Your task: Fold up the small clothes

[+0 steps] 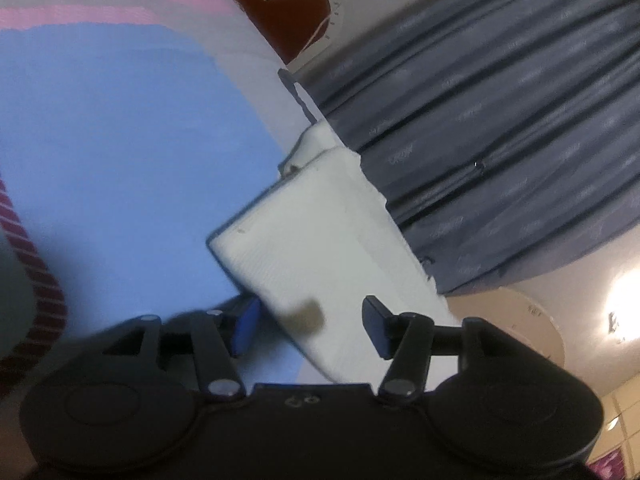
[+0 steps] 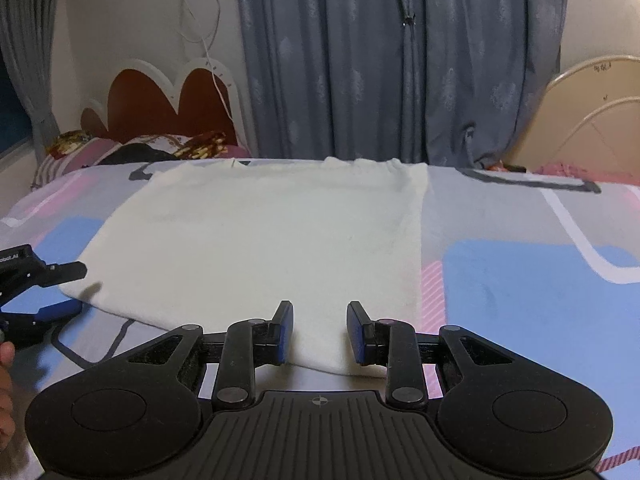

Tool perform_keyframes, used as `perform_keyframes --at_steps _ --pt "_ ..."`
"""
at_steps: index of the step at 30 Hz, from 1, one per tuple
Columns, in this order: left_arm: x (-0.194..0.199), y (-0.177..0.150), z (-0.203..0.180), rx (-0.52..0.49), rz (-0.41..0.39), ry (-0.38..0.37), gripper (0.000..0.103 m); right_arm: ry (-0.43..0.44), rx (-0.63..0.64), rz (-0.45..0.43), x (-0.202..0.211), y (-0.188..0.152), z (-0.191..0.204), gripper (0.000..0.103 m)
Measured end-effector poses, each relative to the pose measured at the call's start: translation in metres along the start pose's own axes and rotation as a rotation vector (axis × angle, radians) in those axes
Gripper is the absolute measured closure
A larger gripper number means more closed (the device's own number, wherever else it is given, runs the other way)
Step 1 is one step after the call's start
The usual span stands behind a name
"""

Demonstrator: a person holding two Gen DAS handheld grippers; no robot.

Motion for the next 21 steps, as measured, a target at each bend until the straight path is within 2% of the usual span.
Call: perform_keyframes --at_steps 7,8,9,11,14,21 --pt "-0.012 0.009 -0.005 0.028 -0.012 -0.017 0.048 0.04 -0.032 -0.005 -0.01 0.012 0.002 0.074" --pt "-0.015 0.011 -0.006 0.035 -0.013 -0.021 0.048 0.046 -0.03 -0.003 -0.013 0.015 0.004 0.079" --pt "-0.016 0.012 -0.005 0.041 -0.017 -0.026 0.049 0.058 -0.025 -0.001 -0.015 0.018 0.006 0.09" --pt "-0.02 0.014 -0.005 0.057 -0.025 -0.036 0.053 0.073 -0.019 -0.008 -0.02 0.025 0.011 0.095" --pt "-0.025 0.015 -0.003 0.093 -0.044 -0.022 0.062 0.1 -0.017 -0.009 -0.03 0.038 0.018 0.096" --pt "-0.03 0.015 -0.008 0.104 -0.097 -0.016 0.058 0.145 -0.01 -0.02 -0.054 0.067 0.033 0.096"
Point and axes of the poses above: each gripper's, at about its wrist camera, not at the fingertips, and x roughly against the way its jaws point, z to its left, y to its top, the point moved 1 cm from there along -x, roughly the way its jaws point, and after that the axes turned 13 degrees about z, right-handed, at the moved point
